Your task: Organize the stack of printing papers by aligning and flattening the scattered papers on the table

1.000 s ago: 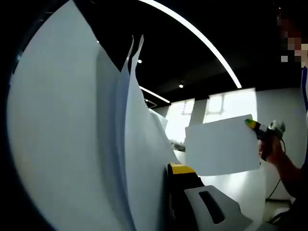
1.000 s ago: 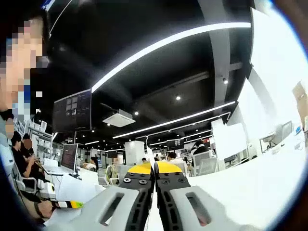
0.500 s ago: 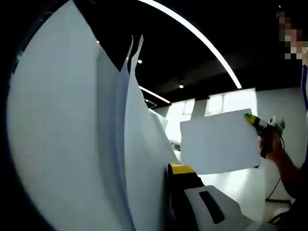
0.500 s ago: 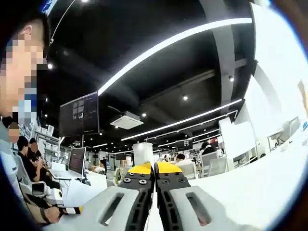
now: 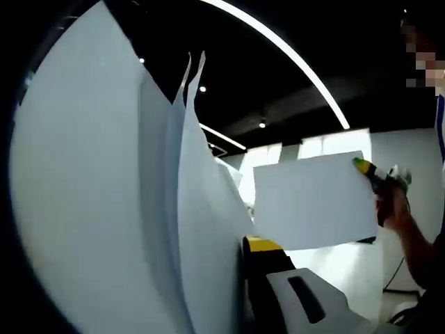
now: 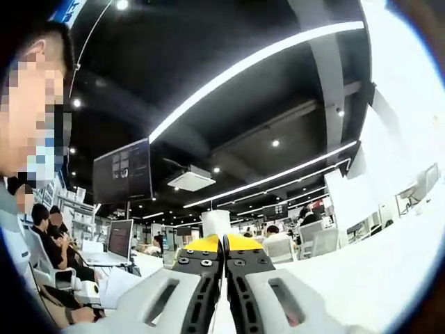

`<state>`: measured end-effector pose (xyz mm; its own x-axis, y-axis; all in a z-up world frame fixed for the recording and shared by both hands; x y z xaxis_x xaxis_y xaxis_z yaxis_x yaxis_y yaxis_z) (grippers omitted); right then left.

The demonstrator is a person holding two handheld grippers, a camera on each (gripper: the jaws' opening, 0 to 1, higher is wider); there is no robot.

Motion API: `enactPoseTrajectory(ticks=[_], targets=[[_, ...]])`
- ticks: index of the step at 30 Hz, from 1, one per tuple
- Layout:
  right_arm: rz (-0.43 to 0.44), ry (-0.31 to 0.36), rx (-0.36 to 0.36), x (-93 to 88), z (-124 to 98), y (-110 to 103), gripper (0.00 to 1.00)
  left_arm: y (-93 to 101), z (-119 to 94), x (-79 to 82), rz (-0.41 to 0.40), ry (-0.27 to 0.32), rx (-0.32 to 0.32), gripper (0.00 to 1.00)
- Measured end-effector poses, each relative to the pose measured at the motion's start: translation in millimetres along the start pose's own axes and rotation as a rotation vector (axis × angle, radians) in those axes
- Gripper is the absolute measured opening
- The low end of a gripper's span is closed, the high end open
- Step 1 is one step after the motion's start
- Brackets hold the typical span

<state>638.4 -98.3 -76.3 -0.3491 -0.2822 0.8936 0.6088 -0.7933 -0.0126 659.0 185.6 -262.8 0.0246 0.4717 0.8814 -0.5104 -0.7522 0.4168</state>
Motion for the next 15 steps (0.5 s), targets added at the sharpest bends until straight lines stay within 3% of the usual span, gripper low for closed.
enactPoseTrajectory(ticks=[10, 15], targets=[[0.027, 0.011, 0.034, 2.0, 8.4, -11.7, 0.00, 0.2, 0.6, -1.1, 0.014, -0.008, -0.001, 0.09], [0.090, 0.044, 0.069, 11.5, 12.0, -17.8, 0.00, -0.7, 0.7, -0.9, 0.013, -0.008, 0.002, 0.09]])
Point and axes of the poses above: the point that each gripper's makers call its tool centre point, and the gripper's own axes: z roughly forward along the fingers, y roughly to its right, x roughly out of its top, the point moved 2 cm from there along -z, roughly backward along the fingers, and after that the axes turned 6 degrees about -z, right-handed, at the moved point
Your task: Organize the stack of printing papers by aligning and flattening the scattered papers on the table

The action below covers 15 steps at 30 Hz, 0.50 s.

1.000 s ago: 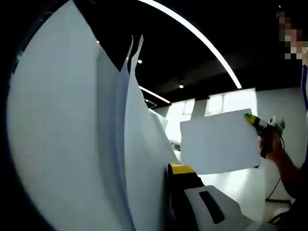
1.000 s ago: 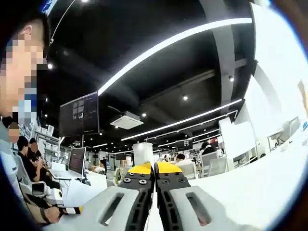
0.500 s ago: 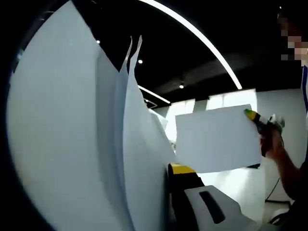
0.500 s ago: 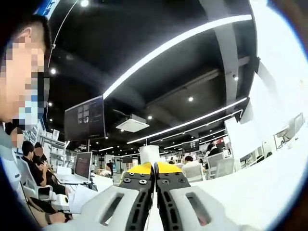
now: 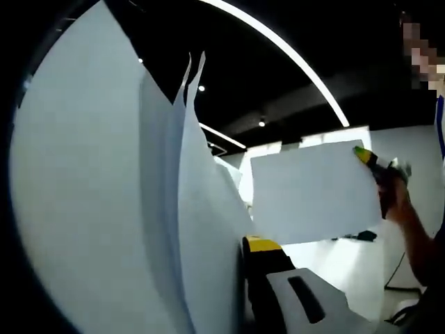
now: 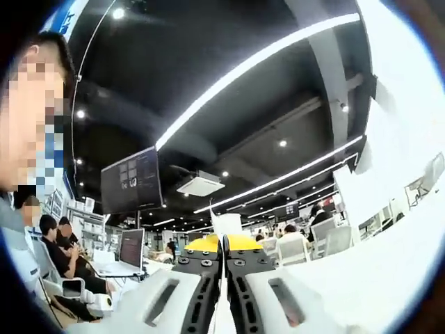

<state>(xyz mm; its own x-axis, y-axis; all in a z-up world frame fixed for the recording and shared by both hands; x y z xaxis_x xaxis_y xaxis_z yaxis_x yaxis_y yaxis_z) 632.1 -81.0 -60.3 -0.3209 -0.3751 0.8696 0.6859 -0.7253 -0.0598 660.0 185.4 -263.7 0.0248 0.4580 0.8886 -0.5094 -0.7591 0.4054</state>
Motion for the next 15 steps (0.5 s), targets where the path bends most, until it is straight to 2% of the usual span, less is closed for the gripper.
enactPoseTrajectory(ticks=[2, 6, 15], targets=[[0.033, 0.009, 0.023, 2.0, 1.4, -3.5, 0.00, -0.4, 0.1, -0.1, 0.002, -0.001, 0.001, 0.09], [-0.014, 0.002, 0.057, 4.2, 3.6, -13.9, 0.00, -0.3, 0.2, -0.3, 0.003, -0.002, 0.002, 0.09], [0.004, 0.023, 0.098, 12.5, 2.8, -24.2, 0.00, -0.4, 0.4, -0.9, 0.005, -0.004, 0.003, 0.09]])
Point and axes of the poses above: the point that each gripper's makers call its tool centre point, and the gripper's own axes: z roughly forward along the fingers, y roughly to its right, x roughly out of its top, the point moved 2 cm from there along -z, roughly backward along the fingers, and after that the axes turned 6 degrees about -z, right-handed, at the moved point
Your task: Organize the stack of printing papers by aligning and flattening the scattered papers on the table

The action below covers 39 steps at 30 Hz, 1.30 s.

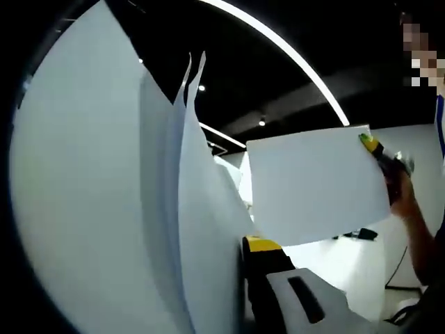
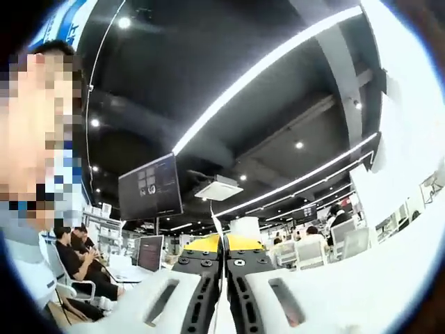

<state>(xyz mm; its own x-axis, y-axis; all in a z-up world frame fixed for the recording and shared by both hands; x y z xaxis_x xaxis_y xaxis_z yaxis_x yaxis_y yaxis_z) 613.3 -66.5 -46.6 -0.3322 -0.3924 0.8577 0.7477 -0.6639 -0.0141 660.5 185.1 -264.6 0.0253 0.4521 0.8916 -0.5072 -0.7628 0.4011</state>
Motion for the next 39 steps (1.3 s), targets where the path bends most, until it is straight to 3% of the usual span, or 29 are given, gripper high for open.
enactPoseTrajectory(ticks=[4, 14, 27, 39], targets=[[0.049, 0.020, 0.030, 4.8, -0.2, -4.4, 0.00, 0.3, 0.0, -0.1, 0.000, 0.000, 0.000, 0.09], [0.040, 0.077, 0.074, 24.1, -1.7, -14.9, 0.00, 0.3, 0.1, 0.0, 0.000, 0.001, 0.000, 0.09], [0.251, 0.160, 0.121, 34.9, -5.8, -12.0, 0.00, -0.5, -0.8, 0.7, 0.000, 0.002, -0.001, 0.09], [0.306, 0.196, 0.119, 39.0, -9.0, -8.9, 0.00, -0.9, -1.3, 1.2, 0.000, 0.001, -0.001, 0.09]])
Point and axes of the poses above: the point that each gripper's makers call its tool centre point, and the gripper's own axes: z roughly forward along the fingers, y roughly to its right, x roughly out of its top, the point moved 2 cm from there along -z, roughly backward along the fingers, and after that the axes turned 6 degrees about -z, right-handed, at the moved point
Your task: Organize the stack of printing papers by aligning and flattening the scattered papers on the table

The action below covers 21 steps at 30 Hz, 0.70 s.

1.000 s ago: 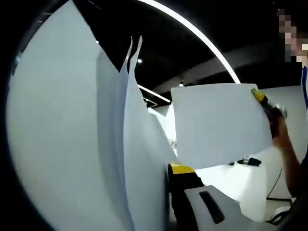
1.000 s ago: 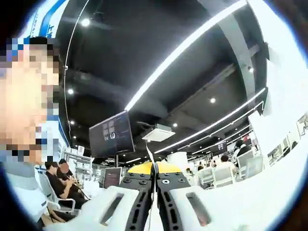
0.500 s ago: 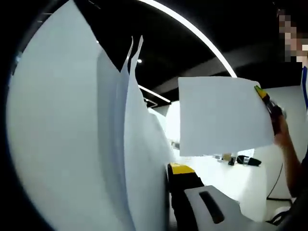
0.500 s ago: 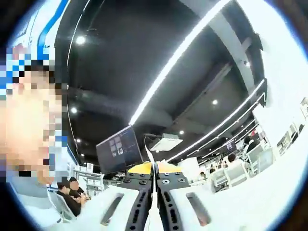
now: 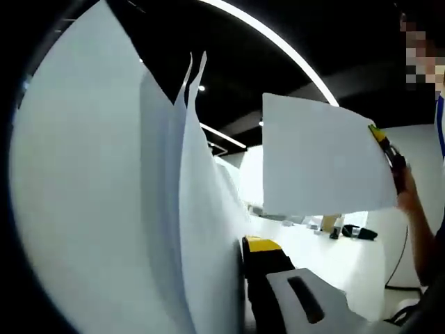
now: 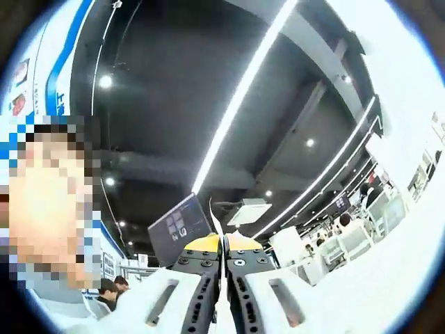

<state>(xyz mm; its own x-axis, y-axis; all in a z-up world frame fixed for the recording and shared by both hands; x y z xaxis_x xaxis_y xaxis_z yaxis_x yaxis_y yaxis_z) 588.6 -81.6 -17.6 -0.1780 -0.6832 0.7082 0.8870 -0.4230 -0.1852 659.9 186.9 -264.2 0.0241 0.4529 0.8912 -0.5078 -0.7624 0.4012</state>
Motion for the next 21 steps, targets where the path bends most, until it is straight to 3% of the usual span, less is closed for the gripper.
enactPoseTrajectory(ticks=[9, 21], targets=[[0.080, 0.023, -0.021, -3.4, -2.2, 8.9, 0.00, 0.6, -0.1, -0.1, 0.001, 0.000, 0.000, 0.09], [0.077, -0.013, 0.016, -15.3, 3.6, -0.8, 0.00, 2.3, 0.2, -0.8, 0.002, -0.001, 0.000, 0.09]])
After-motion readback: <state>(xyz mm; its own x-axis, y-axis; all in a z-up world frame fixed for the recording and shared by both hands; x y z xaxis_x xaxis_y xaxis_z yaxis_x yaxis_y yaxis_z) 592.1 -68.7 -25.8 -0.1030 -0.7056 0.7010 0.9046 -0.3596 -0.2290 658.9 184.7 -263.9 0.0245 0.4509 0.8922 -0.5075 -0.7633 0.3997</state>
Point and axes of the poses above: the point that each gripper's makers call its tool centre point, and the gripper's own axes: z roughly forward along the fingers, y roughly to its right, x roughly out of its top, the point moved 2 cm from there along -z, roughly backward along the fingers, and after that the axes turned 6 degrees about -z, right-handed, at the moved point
